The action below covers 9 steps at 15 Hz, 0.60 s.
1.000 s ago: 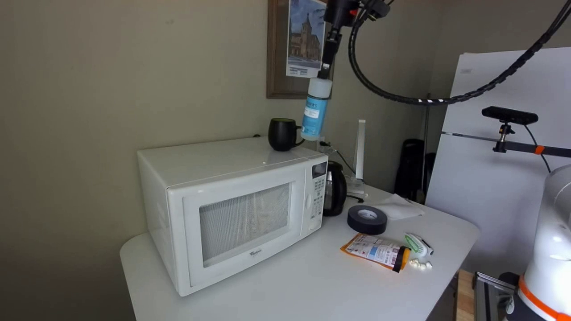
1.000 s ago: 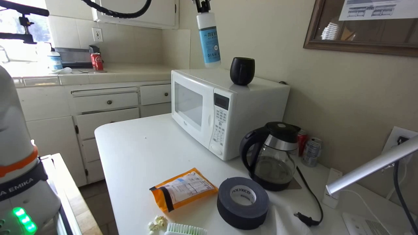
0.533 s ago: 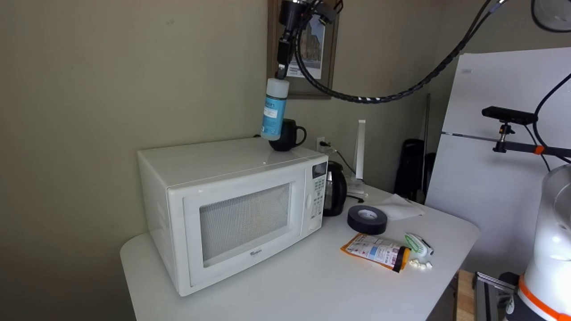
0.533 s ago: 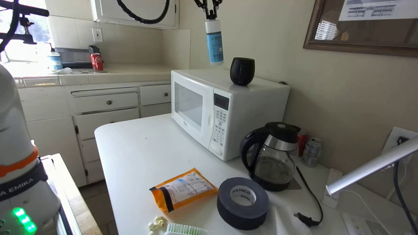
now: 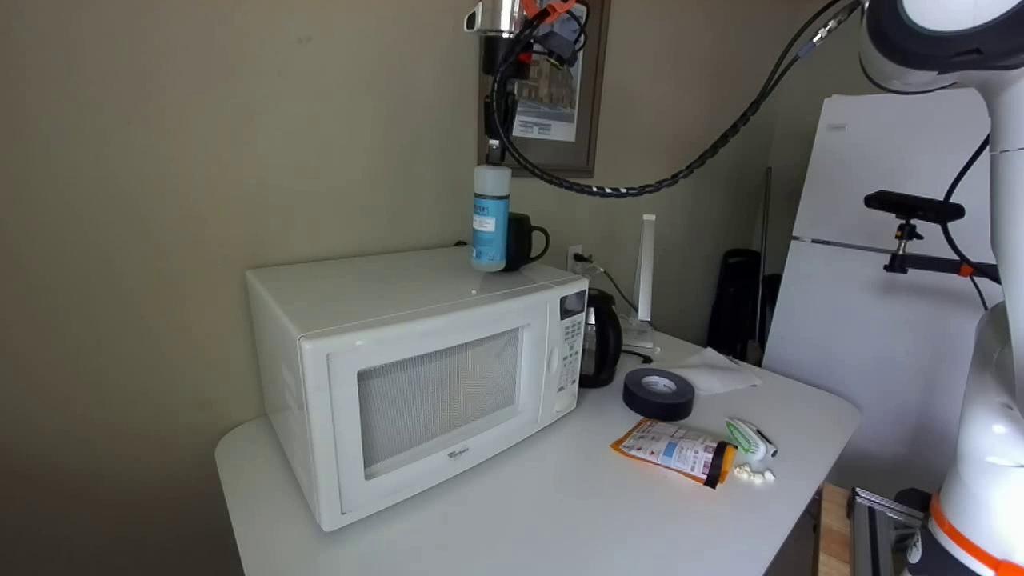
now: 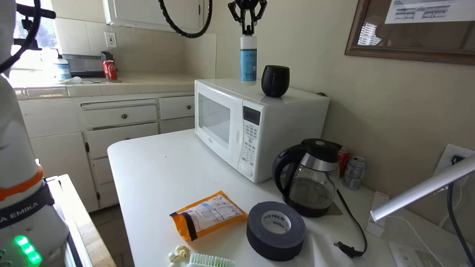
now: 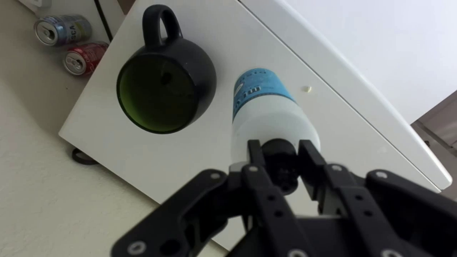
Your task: Put the bottle on top of the microwave
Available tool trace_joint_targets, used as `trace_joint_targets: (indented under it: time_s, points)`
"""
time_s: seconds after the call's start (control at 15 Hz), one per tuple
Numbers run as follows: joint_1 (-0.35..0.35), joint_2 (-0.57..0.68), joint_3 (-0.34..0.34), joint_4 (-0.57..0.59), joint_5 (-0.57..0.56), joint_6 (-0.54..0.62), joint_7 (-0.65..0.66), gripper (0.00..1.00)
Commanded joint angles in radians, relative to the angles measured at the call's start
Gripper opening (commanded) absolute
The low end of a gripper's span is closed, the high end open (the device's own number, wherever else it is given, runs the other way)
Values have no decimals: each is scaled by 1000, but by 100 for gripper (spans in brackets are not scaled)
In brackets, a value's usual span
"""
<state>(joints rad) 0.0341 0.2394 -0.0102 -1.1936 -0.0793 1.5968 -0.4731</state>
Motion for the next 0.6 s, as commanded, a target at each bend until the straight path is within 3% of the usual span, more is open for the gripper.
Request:
trace_joint_targets:
  time_s: [0.0,0.53]
  points:
    - [-5,73,5,125,36,-82,-4,7]
    - [10,150,12,211,43,-108,-5,7]
